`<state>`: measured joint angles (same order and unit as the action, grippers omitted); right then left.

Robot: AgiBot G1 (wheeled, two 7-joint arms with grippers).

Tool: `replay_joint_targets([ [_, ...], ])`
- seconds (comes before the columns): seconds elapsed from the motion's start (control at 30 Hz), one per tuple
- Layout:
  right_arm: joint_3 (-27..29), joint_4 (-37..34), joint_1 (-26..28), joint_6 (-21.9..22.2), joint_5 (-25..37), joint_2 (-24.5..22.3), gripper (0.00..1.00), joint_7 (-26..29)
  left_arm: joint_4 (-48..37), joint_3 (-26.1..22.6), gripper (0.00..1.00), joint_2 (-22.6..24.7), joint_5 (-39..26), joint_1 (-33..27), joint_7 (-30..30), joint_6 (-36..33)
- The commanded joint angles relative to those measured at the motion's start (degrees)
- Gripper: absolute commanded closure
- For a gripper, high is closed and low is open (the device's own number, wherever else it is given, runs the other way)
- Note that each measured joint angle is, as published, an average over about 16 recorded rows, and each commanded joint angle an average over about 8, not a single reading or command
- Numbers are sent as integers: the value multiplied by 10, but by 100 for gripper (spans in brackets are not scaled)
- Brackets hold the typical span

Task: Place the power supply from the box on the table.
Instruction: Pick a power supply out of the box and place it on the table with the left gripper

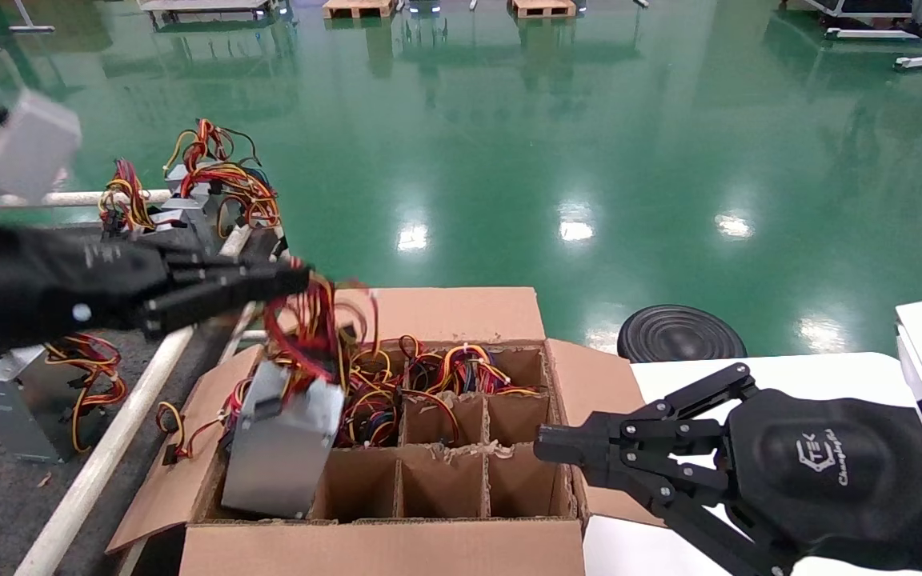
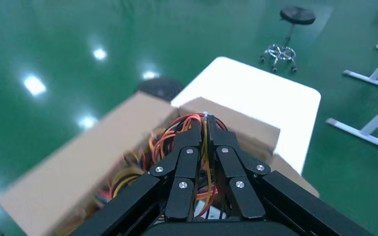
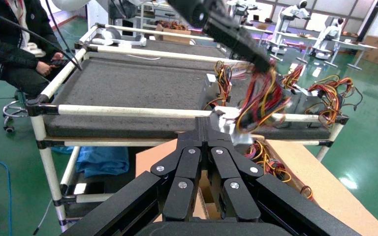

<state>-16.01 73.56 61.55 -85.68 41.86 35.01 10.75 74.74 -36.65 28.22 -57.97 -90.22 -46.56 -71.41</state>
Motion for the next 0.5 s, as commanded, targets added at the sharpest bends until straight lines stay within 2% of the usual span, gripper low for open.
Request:
replay_joint_targets([
  [0.03,0,0,0,0,0,0,100,0,2,9,100,4,1,-6,9,2],
  [0.5,0,0,0,0,0,0,100,0,-18,31,100,42,-45,-65,82,21],
])
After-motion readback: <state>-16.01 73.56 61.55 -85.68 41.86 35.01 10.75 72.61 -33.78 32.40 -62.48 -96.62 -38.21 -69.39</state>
